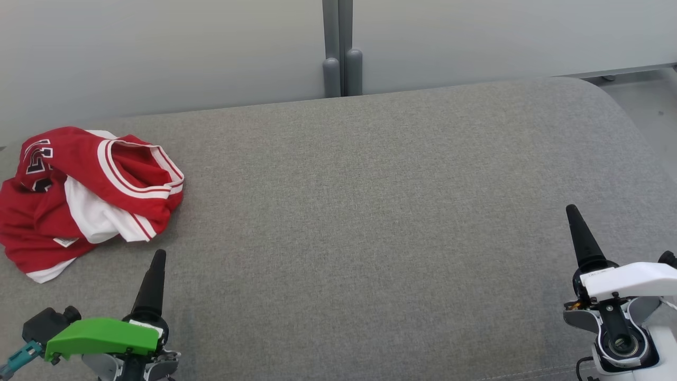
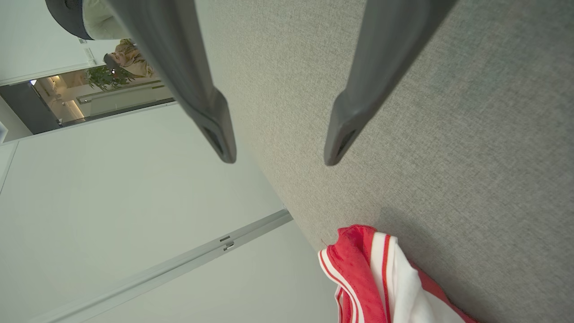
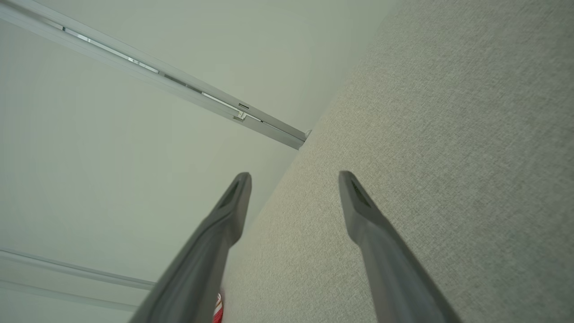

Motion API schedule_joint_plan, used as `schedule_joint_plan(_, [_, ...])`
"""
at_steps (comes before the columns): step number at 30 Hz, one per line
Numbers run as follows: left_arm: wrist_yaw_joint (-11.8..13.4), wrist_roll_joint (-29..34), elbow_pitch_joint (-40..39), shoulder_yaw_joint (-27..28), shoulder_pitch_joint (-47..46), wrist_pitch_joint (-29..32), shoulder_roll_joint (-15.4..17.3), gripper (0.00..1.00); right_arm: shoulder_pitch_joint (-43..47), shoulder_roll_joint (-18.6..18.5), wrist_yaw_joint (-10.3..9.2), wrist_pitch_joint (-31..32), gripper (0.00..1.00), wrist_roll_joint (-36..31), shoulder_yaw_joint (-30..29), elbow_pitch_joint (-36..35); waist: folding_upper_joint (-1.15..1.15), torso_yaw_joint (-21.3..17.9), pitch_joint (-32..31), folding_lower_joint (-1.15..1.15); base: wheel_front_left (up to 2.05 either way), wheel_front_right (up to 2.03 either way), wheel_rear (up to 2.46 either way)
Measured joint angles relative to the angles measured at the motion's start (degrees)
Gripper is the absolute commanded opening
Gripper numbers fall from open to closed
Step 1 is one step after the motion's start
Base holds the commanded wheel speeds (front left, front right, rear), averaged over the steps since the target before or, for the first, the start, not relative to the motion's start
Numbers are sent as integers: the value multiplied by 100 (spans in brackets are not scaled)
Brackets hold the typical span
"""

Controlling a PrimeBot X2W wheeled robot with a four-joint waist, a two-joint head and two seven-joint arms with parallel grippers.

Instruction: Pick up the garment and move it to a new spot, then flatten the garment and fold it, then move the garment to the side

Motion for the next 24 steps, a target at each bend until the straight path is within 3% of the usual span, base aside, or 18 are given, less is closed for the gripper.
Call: schedule_joint_plan(24, [3, 2118, -443, -349, 5, -548, 89, 100, 32, -165, -354, -568, 100, -2107, 722, -316, 0, -48, 46, 0, 0, 0, 0])
